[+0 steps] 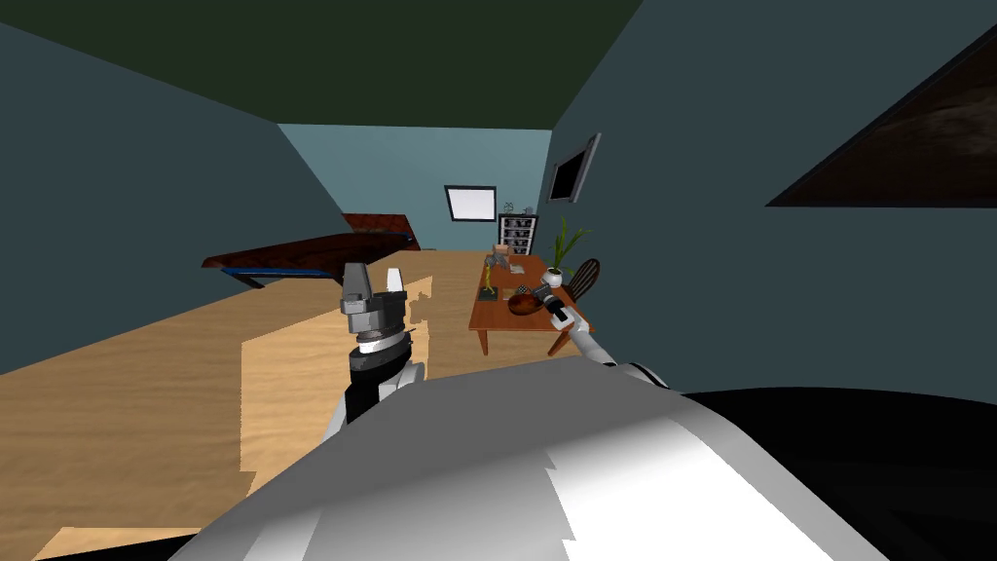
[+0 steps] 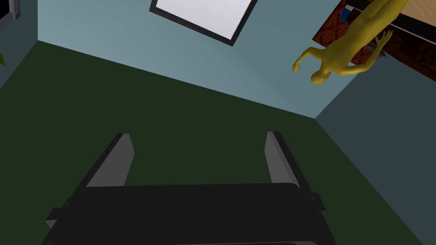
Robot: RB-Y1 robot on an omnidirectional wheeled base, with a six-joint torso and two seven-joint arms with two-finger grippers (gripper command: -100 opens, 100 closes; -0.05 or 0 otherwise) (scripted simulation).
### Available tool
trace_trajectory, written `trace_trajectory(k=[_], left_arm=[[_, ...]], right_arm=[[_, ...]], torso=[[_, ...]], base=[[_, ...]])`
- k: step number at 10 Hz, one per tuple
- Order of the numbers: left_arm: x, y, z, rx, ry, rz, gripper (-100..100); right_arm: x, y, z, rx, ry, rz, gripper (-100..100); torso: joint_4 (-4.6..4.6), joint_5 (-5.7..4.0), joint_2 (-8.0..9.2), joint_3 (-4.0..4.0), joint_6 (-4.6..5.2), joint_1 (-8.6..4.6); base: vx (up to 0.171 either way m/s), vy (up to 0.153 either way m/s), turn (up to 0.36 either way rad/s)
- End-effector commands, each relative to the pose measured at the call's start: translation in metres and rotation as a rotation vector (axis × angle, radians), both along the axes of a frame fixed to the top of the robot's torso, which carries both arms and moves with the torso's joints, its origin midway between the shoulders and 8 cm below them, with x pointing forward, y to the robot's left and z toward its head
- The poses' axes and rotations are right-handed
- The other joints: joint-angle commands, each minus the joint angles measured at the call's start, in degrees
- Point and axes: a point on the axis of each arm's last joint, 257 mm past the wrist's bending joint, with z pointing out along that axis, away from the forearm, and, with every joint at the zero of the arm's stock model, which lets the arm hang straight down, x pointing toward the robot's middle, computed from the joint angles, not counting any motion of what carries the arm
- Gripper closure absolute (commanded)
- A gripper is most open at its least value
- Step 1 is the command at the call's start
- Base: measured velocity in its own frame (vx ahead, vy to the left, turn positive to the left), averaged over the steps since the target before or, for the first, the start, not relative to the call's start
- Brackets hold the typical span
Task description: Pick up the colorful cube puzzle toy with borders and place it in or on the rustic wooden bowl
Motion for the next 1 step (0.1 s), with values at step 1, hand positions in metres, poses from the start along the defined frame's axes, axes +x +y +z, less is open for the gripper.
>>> trace_trajectory(k=[1], left_arm=[[0.0000, 0.0000, 0.0000, 0.000, 0.000, 0.000, 0]], right_arm=[[0.0000, 0.0000, 0.0000, 0.000, 0.000, 0.000, 0]], torso=[[0.00, 0.00, 0.00, 0.00, 0.00, 0.00]], base=[[0.000, 0.000, 0.000]])
